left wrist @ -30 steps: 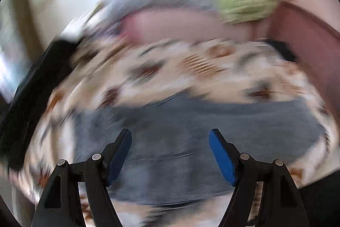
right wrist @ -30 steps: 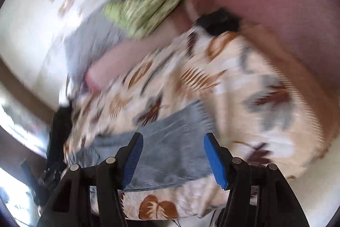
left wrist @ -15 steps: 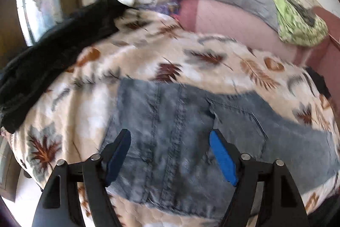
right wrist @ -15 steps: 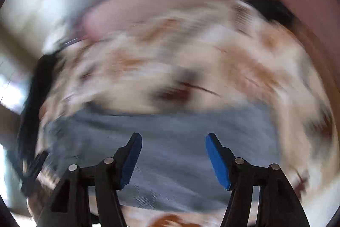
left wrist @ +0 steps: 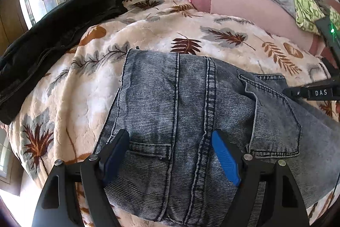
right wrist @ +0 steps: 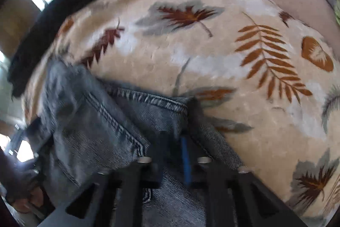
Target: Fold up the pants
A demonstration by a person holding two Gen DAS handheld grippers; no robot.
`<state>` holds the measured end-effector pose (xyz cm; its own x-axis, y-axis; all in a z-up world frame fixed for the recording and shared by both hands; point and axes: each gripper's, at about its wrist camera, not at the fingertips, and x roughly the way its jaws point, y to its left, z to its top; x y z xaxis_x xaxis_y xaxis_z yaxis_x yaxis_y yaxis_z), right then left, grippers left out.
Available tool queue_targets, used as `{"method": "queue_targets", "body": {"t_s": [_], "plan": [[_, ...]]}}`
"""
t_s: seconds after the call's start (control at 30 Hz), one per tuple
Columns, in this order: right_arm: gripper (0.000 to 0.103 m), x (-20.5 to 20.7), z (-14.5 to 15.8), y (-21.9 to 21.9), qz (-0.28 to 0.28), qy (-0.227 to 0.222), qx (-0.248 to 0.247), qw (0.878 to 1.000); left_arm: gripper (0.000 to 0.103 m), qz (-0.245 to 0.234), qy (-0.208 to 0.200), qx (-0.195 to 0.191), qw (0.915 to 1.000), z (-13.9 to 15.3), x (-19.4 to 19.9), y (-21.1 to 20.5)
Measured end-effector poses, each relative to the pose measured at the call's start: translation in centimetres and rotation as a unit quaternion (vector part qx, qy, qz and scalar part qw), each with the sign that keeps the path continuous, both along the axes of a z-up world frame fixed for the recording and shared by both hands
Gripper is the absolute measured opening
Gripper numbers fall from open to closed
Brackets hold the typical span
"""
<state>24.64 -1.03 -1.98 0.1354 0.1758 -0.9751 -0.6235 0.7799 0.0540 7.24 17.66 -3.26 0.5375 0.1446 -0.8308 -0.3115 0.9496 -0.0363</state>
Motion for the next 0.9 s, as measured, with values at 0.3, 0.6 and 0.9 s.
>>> {"method": "queue_targets", "body": {"t_s": [0.3, 0.6, 0.9], "plan": [[0.003, 2.9, -1.8, 0.7, -0.040, -0.058, -0.034, 0.997, 0.081, -0.003, 0.003, 0.024, 0.9997, -0.2, 0.1, -0.6], [0.029, -2.1, 6.4, -8.6, -0.164, -0.074, 0.112, 0.977, 0.082, -0.003, -0.011, 0.045, 0.9989, 0.2, -0.4, -1.0], [0.058, -5.9, 2.5, -29.3, -0.383, -0.016, 0.088, 0.920, 0.082, -0.019, -0.076, 0.058, 0.9953, 2.0, -1.7, -2.9]]}}
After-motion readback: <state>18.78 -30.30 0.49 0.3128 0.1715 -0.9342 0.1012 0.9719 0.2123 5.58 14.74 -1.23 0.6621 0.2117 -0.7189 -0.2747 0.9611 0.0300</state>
